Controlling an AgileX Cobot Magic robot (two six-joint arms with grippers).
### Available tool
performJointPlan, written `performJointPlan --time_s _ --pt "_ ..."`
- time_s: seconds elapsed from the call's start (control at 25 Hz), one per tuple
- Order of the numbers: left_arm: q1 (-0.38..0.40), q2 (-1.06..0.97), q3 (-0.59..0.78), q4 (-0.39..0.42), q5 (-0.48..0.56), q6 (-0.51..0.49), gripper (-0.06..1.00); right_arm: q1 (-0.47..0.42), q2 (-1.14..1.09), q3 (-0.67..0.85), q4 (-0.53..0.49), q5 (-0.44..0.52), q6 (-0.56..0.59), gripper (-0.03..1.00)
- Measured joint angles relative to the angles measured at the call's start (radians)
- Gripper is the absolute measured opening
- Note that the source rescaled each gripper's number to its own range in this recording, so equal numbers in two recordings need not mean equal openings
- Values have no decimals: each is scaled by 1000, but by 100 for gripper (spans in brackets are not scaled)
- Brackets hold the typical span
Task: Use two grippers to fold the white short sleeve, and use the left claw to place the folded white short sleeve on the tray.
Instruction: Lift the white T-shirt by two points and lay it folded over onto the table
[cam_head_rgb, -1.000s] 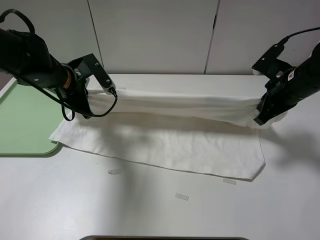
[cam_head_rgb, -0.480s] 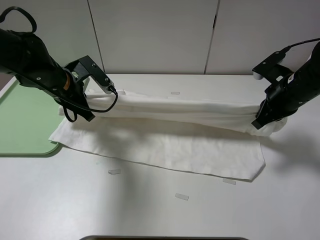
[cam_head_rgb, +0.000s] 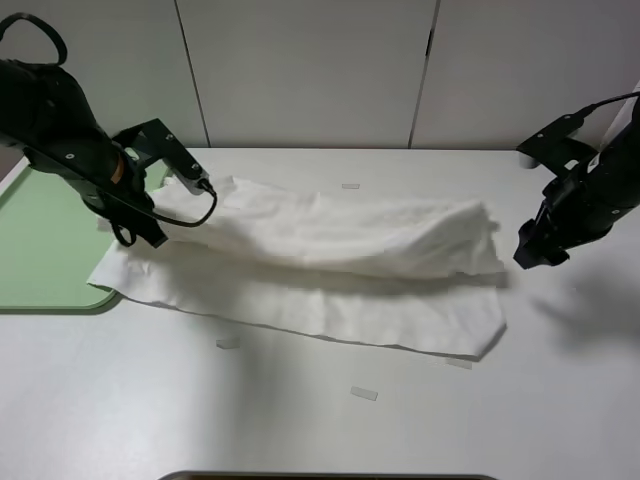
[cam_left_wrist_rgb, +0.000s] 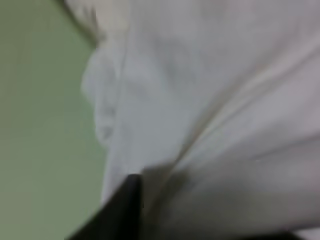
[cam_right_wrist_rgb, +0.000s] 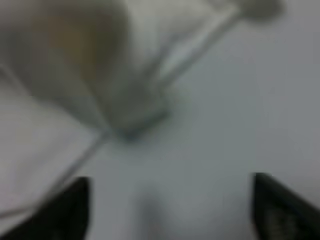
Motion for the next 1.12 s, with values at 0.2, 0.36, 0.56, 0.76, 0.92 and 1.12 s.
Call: performJointPlan --time_s 0.2,0.36,0.56,0.76,0.92,1.12 --pt "12 0 1 15 0 -9 92 0 0 0 -1 6 4 98" --pt "12 0 1 15 -30 -5 98 0 0 0 -1 7 4 100" --pt "12 0 1 16 -58 -4 100 0 -18 0 -1 9 5 100" --pt "12 -50 -4 7 -22 -4 100 0 -113 -15 0 18 23 100" --pt "11 -178 -20 -17 43 -4 100 0 -203 -19 1 21 45 100" --pt "11 -291 -22 -44 95 -4 100 0 -284 -19 4 22 59 100"
